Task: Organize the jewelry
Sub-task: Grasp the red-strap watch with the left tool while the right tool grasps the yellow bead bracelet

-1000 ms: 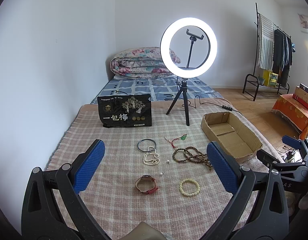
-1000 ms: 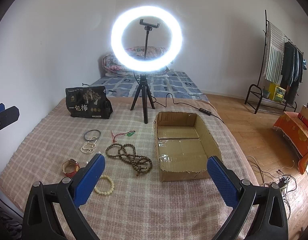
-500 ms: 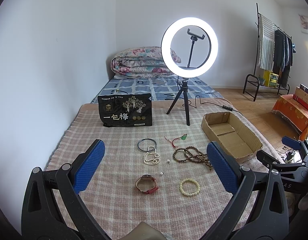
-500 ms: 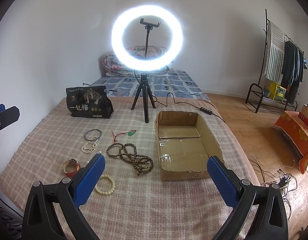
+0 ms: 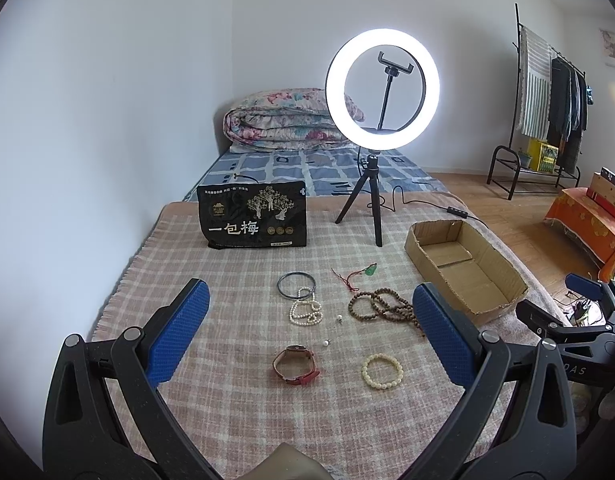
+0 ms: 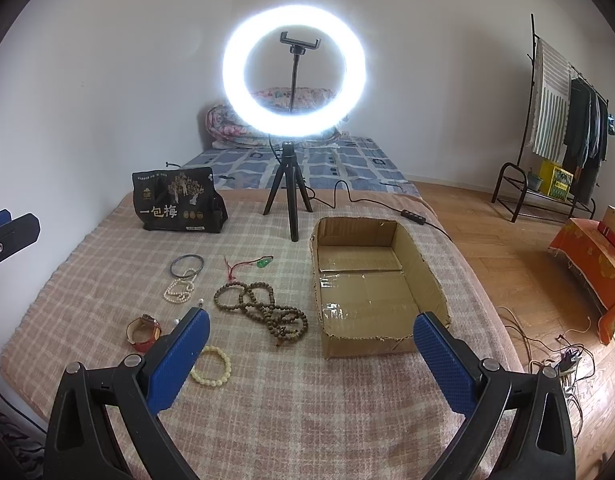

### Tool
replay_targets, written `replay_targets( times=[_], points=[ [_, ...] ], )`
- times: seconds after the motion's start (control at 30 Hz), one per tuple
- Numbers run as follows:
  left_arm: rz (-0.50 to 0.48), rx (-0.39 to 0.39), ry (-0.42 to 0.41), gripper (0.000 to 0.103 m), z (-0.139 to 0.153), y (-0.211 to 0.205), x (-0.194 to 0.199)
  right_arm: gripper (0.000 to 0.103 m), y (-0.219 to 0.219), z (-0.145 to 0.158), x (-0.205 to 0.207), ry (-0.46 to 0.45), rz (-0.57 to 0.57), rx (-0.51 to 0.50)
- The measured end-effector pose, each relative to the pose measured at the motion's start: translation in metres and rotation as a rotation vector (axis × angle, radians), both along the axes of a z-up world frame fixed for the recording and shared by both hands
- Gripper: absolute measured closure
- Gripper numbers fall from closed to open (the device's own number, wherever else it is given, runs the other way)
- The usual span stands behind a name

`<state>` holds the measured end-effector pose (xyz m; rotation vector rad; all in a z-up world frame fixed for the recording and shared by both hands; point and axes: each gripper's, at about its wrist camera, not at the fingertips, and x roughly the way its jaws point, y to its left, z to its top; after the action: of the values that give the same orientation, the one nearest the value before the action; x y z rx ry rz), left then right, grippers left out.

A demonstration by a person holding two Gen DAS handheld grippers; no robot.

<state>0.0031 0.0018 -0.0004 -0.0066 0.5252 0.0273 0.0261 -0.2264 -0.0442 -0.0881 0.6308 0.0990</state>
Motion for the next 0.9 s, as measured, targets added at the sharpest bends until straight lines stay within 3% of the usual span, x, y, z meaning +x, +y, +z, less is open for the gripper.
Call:
replay_targets(
  times=[0.57,0.8,0.9],
  points=[
    [0.090,0.022,0.111,0.000,-0.036,0.030,0.034,0.000,0.019,-0.023,0.016,0.082,0.052,-0.041],
    [0.124,-0.007,0.229,0.000,-0.066,0.050,0.061,0.001,0.037,-0.047,0.029,0.136,0.126,-0.081],
    [0.141,-0.027,0.297,0.012,-0.086,0.060,0.075,0.005,0.046,-0.060,0.037,0.187,0.165,-0.093]
  ],
)
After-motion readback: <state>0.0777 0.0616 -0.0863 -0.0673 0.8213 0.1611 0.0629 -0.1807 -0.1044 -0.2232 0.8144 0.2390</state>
